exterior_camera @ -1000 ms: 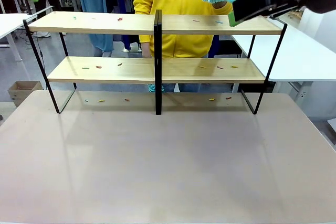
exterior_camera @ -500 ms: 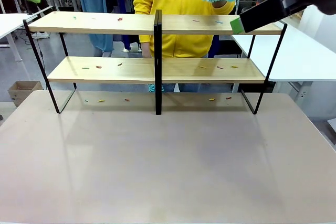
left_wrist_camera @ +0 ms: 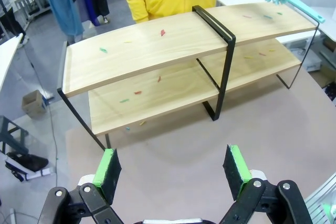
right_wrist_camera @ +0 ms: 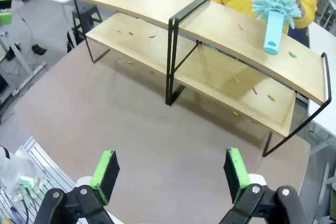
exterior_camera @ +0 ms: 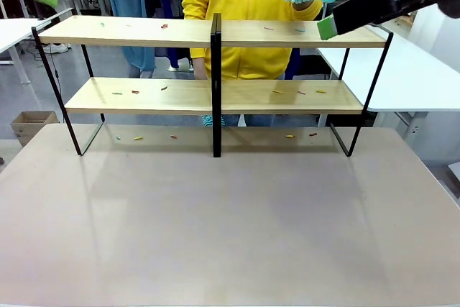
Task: Clean the shelves.
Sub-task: Pick up the Duster when the human hands it over.
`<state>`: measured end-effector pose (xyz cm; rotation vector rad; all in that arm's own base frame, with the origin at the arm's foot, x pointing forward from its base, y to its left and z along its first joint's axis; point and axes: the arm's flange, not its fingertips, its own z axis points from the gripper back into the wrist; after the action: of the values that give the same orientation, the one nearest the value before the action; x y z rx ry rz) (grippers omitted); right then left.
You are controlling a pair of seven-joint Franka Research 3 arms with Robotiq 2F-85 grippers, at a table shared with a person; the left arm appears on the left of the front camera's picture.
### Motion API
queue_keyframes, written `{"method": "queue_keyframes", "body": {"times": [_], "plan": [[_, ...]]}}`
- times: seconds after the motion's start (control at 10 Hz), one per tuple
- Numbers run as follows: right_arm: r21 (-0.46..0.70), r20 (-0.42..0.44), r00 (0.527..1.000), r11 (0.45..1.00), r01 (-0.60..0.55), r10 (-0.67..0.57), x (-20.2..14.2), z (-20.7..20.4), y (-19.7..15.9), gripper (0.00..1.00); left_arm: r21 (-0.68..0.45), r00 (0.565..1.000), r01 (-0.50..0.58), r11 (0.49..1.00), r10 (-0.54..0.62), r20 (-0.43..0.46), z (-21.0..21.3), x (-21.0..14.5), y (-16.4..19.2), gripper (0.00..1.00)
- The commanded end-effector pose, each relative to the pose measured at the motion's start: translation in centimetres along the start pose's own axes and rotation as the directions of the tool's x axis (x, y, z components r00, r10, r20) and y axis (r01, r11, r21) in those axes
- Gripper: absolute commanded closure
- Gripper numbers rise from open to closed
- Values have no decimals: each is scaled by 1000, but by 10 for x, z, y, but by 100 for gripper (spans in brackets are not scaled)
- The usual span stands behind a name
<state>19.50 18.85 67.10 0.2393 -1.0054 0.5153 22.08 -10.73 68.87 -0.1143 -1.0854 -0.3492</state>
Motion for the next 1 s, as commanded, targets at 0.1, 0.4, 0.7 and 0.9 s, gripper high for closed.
{"method": "queue_keyframes", "body": {"times": [0.1, 0.4, 0.7, 0.9], "plan": [[7, 43, 997, 998, 63, -63, -1, -4, -2, 0, 0, 1000, 20, 1000, -20, 11, -3, 0, -1, 0], [2, 5, 1000, 1000, 14, -14, 1, 0, 0, 0, 0, 1000, 0, 1000, 0, -2, -1, 0, 0, 0], [22, 18, 983, 983, 183, -183, 4, 0, -8, 0, 0, 1000, 0, 1000, 0, -2, -1, 0, 0, 0], [6, 39, 955, 956, 293, -293, 7, 4, -21, 0, 0, 1000, 0, 1000, 0, -2, -1, 0, 0, 0]]}}
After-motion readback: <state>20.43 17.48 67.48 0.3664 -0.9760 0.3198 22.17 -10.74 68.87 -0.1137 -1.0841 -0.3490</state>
